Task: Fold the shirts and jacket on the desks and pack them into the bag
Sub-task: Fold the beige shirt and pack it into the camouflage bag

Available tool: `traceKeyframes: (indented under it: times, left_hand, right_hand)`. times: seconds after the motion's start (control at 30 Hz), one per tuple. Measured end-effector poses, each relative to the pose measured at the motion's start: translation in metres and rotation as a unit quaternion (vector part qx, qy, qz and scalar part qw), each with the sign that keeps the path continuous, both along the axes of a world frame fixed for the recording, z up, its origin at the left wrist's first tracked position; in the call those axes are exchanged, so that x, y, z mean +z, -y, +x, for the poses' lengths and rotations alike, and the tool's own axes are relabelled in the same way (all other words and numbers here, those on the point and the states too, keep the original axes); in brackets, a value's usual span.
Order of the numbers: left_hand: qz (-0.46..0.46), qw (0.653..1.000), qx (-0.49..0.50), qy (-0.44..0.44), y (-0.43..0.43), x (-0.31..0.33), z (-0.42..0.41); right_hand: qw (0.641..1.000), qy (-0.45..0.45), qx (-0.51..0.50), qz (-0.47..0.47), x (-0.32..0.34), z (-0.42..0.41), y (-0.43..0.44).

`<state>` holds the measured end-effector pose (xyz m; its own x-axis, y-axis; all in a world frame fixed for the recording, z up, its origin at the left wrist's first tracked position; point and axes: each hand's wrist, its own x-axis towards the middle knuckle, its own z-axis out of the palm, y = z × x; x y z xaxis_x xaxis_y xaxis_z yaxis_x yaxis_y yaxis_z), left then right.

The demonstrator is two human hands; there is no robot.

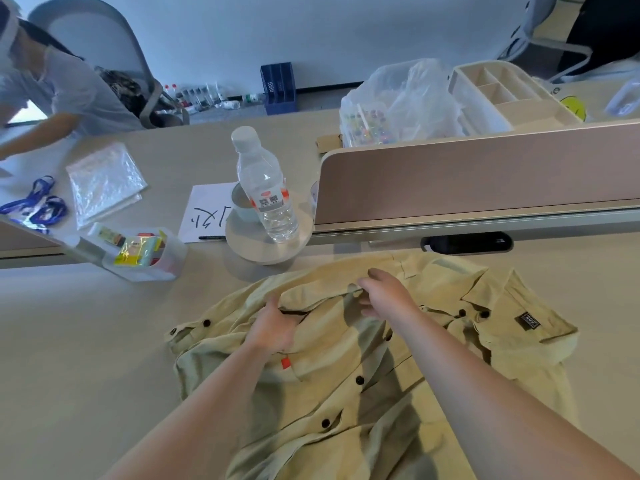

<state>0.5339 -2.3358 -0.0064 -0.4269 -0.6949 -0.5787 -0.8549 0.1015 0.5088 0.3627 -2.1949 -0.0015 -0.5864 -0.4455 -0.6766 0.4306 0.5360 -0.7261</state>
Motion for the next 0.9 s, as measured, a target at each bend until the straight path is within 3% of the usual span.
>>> traceKeyframes:
  times: [0.17,0.37,0.47,0.53,0.6,0.67,0.77,0.9]
  left_hand:
    - [-0.056,0.997,-0.041,0.043,0.007,0.010,0.011]
    - [-0.103,0.994,-0.033,-0.017,0.001,0.048,0.029]
    - [-0.002,0.997,-0.053,-0.065,-0.006,0.062,0.043]
    - [0.136,0.986,-0.057,-0.075,-0.015,0.068,0.053]
    - [0.200,0.974,-0.068,-0.079,-0.020,0.066,0.061]
    - [0.166,0.982,-0.048,-0.077,-0.015,0.062,0.070]
    - [0.041,0.998,-0.025,-0.041,0.007,0.053,0.087]
    - [0.049,0.997,0.039,-0.053,0.039,0.035,0.118]
  right_hand:
    - [1.000,-0.021,-0.018,0.007,-0.002,0.001,0.002]
    - [0.988,-0.110,-0.107,0.029,0.026,0.007,-0.003]
    - [0.975,-0.148,-0.143,0.078,0.045,0.013,-0.006]
    - [0.976,-0.149,-0.113,0.114,0.050,0.018,-0.011]
    - [0.981,-0.135,-0.045,0.135,0.049,0.026,-0.013]
    - [0.985,-0.124,0.015,0.122,0.044,0.041,-0.011]
    - [0.988,-0.087,0.079,0.100,0.030,0.072,-0.002]
    - [0.987,-0.058,0.114,0.100,0.012,0.116,0.018]
